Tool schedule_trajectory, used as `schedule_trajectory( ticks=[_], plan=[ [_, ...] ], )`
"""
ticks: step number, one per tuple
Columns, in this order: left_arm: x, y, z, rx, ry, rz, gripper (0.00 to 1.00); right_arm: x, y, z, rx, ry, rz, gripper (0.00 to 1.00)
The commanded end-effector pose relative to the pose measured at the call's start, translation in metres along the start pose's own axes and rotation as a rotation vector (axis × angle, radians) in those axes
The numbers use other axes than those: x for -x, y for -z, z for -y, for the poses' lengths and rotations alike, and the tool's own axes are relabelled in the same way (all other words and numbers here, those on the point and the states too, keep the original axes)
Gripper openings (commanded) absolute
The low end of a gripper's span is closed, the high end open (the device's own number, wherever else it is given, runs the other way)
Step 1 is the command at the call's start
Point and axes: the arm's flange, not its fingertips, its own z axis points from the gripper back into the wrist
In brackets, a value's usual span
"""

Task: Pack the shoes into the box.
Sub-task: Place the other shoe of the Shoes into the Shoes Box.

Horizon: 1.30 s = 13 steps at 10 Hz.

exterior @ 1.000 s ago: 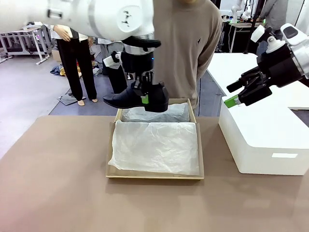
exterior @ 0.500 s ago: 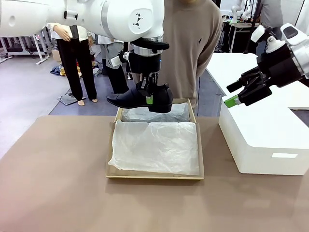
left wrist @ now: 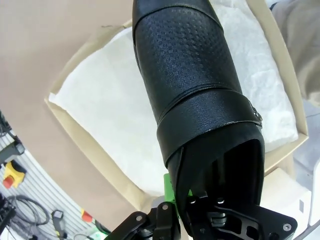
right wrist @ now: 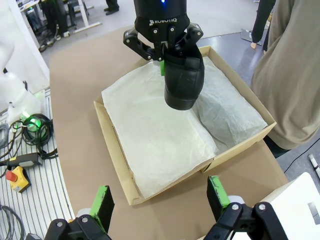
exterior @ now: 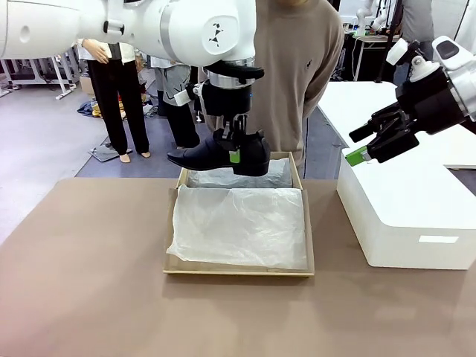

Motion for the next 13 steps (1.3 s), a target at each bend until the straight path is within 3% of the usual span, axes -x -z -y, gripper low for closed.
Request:
schedule_trajectory(
  ticks=[1,6,9,13],
  plan=[
    [0.02,-0.008,0.015,-0.015,-0.077,0.022,0.0,0.0,0.002,0.004,-0.012,-0.025,0.034,1.0],
    [0.058,0.001,0.045,0.008,-0.19,0.031,0.0,0.0,0.002,0.004,-0.012,-0.025,0.034,1.0],
    [0.062,0.018,0.046,0.024,-0.252,0.082,0.0,0.0,0.002,0.004,-0.012,-0.025,0.034,1.0],
    [0.055,0.033,0.048,0.017,-0.248,0.053,0.0,0.0,0.002,0.004,-0.012,-0.025,0.034,1.0]
  ],
)
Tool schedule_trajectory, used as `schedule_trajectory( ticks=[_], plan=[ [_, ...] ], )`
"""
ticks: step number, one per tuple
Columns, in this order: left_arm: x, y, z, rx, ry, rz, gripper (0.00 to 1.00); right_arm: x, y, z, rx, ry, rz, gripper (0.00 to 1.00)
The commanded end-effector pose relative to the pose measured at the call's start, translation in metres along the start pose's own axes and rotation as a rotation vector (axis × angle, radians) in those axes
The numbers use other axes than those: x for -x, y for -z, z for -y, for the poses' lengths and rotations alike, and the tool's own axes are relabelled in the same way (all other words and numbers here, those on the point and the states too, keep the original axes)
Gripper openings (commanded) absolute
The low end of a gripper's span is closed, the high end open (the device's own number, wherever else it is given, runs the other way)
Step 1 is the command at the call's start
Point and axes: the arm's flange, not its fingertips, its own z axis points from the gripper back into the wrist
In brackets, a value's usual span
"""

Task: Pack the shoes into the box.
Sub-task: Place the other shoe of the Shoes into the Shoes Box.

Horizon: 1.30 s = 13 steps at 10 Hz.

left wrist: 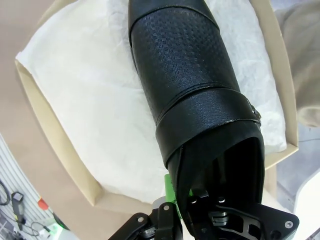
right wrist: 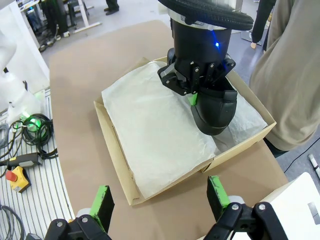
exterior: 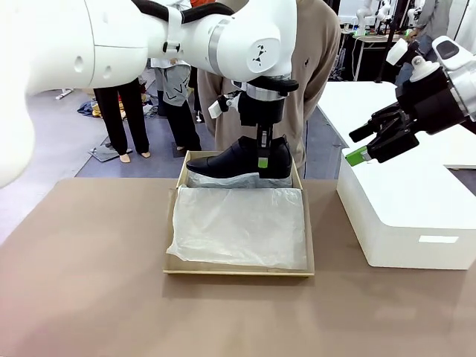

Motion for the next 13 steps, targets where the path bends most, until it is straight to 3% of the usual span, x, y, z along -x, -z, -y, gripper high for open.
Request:
schedule_trajectory(
  ticks=[1,13],
  plan=[
    [0.003,0.0,0.001,0.004,-0.051,0.022,0.0,0.0,0.002,0.004,-0.012,-0.024,0.034,1.0],
    [0.013,0.054,0.025,-0.017,-0.077,0.036,0.0,0.0,0.002,0.004,-0.012,-0.024,0.034,1.0]
  ],
)
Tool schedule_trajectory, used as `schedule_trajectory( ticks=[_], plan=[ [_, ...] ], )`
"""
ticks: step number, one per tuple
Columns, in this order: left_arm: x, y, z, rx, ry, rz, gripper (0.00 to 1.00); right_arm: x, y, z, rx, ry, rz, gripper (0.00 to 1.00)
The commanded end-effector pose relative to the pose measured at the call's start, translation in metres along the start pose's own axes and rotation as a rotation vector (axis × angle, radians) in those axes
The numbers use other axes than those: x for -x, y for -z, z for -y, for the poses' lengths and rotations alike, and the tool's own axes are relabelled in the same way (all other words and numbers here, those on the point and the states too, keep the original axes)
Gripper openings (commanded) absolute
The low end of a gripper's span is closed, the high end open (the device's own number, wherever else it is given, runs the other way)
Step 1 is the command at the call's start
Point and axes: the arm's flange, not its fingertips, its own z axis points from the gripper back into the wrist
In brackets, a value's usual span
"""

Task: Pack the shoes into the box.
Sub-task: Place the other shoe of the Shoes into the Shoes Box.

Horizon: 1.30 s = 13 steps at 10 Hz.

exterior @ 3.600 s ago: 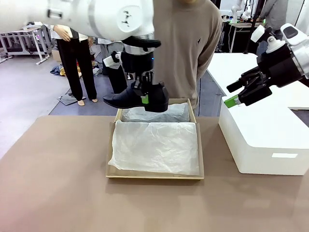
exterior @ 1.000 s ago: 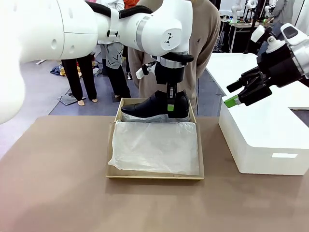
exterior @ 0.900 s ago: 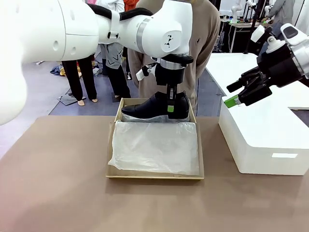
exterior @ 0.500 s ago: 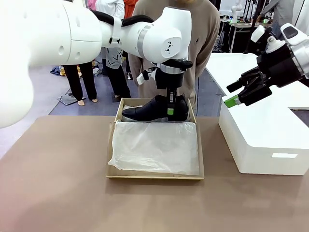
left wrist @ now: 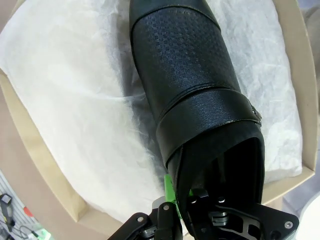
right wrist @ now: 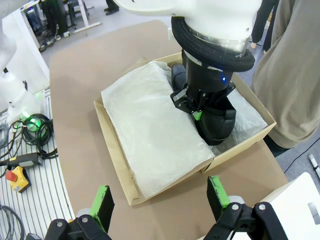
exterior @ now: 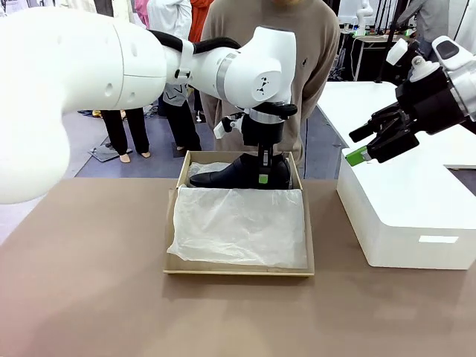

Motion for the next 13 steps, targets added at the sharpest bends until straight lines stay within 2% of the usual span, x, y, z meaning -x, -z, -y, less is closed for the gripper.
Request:
schedule_trajectory(
  ticks=[1,4,5,7,10,13],
  plan=[
    [0.009,-0.005,0.007,0.002,-0.045,0.026,0.0,0.0,0.002,0.004,-0.012,-0.024,0.034,1.0],
    [0.011,-0.001,0.005,-0.038,-0.029,0.019,0.0,0.0,0.002,0.004,-0.012,-0.024,0.034,1.0],
    [0.011,-0.001,0.005,-0.037,-0.03,0.017,0.04,0.0,0.002,0.004,-0.012,-0.024,0.034,1.0],
    [0.009,-0.006,0.004,-0.028,-0.035,0.016,0.42,0.0,0.002,0.004,-0.012,-0.024,0.034,1.0],
    [0.003,-0.042,-0.001,-0.013,-0.067,-0.016,1.0,0.0,0.002,0.004,-0.012,-0.024,0.034,1.0],
    [-0.005,-0.074,-0.008,-0.019,-0.091,-0.026,1.0,0.0,0.002,0.004,-0.012,-0.024,0.034,1.0]
  ],
)
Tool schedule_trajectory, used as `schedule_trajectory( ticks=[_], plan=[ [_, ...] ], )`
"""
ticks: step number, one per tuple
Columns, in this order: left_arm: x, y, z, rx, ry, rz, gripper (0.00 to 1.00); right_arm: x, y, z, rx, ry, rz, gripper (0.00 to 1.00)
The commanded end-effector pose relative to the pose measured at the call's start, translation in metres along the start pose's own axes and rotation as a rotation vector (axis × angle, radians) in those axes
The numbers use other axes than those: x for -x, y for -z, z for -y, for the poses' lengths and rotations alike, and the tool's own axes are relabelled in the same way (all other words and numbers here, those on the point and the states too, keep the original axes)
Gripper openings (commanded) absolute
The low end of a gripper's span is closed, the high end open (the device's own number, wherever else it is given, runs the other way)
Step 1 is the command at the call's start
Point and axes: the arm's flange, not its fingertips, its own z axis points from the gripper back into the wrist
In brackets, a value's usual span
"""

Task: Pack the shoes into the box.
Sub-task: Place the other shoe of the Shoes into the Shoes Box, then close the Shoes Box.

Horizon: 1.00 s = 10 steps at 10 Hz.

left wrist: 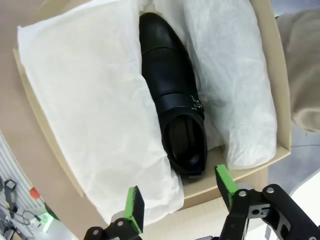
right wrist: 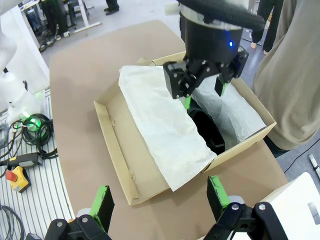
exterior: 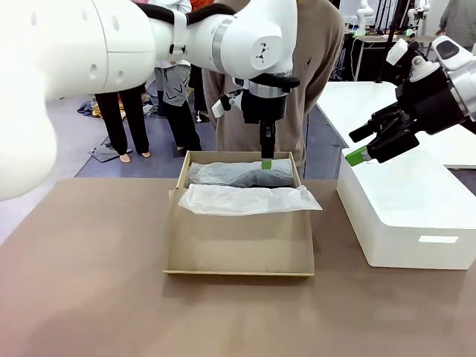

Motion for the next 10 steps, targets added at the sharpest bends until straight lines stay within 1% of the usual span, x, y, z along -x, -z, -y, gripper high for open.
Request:
schedule_trajectory(
  ticks=[1,2,10],
  plan=[
    [-0.0072,-0.0055,0.0003,-0.067,-0.074,0.023,1.0,-0.0004,0.0022,0.0038,-0.011,-0.024,0.034,1.0],
    [0.0,0.0,0.0,0.0,0.0,0.0,1.0,-0.0004,0.0022,0.0038,-0.011,-0.024,0.034,1.0],
    [0.0,0.0,0.0,0.0,0.0,0.0,1.0,-0.0004,0.0022,0.0038,-0.011,-0.024,0.034,1.0]
  ],
)
